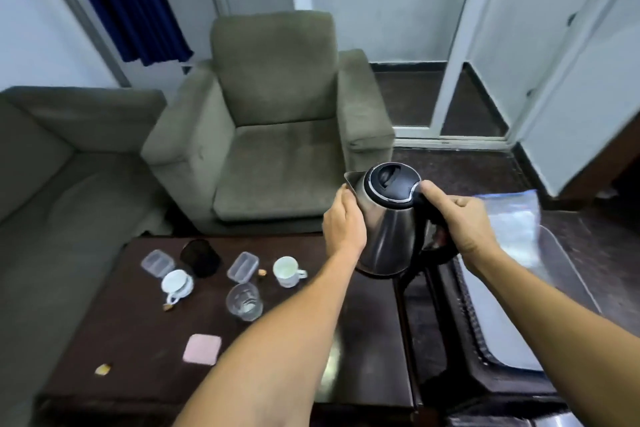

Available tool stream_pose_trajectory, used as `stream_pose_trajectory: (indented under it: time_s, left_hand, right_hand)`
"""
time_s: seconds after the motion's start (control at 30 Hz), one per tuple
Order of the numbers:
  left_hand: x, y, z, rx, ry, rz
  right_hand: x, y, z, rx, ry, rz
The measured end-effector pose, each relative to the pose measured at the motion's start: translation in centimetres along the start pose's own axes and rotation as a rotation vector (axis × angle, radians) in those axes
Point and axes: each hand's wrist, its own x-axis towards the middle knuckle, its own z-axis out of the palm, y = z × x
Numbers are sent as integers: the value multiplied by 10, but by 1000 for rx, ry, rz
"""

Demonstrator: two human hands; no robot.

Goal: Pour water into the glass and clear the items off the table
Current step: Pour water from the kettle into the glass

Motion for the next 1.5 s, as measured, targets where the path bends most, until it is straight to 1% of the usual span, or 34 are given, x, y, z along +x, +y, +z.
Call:
stream_pose_trajectory:
  time_s: [0.13, 0.23, 0.33, 0.4, 0.47, 0.53, 0.63, 0.77, 0.9, 1.07, 1.27, 1.37, 1.5]
  left_hand:
    - [28, -22, -74, -8, 55, -40]
    - [42, -43, -118, -16, 48, -17]
    - [50, -67, -154, -78, 57, -14]
    - [51, -87, -170, -98, 66, -54]
    - [48, -113, -179, -96, 31, -114]
    - [43, -141, -184, -116, 16, -183]
    - [30, -173, -185, -182, 59, -364]
    - [11, -208, -176, -222, 81, -432]
    - [-11, -240, -165, -153, 57, -578]
    - [-27, -259, -154, -155, 83, -613]
    - [-37, -279, -147, -214, 64, -714]
    - [-44, -286, -144, -220, 50, -712]
    - [-48, -295, -144, -299, 47, -717]
  right_hand:
    - [-19, -22, 76, 0, -84, -24]
    - [-30, -24, 122, 37, -87, -33]
    - [-40, -19, 162, 37, -89, -31]
    - [-48, -12, 185, 8, -89, -43]
    - [-56, -1, 202, -10, -85, -33]
    - [-63, 11, 212, -27, -86, -6]
    - [-72, 27, 222, -79, -106, 27]
    - [-82, 48, 230, -171, -122, 55]
    - [-90, 67, 231, -248, -132, 88]
    - [-92, 76, 236, -358, -143, 100]
    - [-89, 79, 246, -510, -169, 109]
    - [-90, 79, 251, -579, -171, 120]
    - [-93, 73, 262, -629, -172, 142]
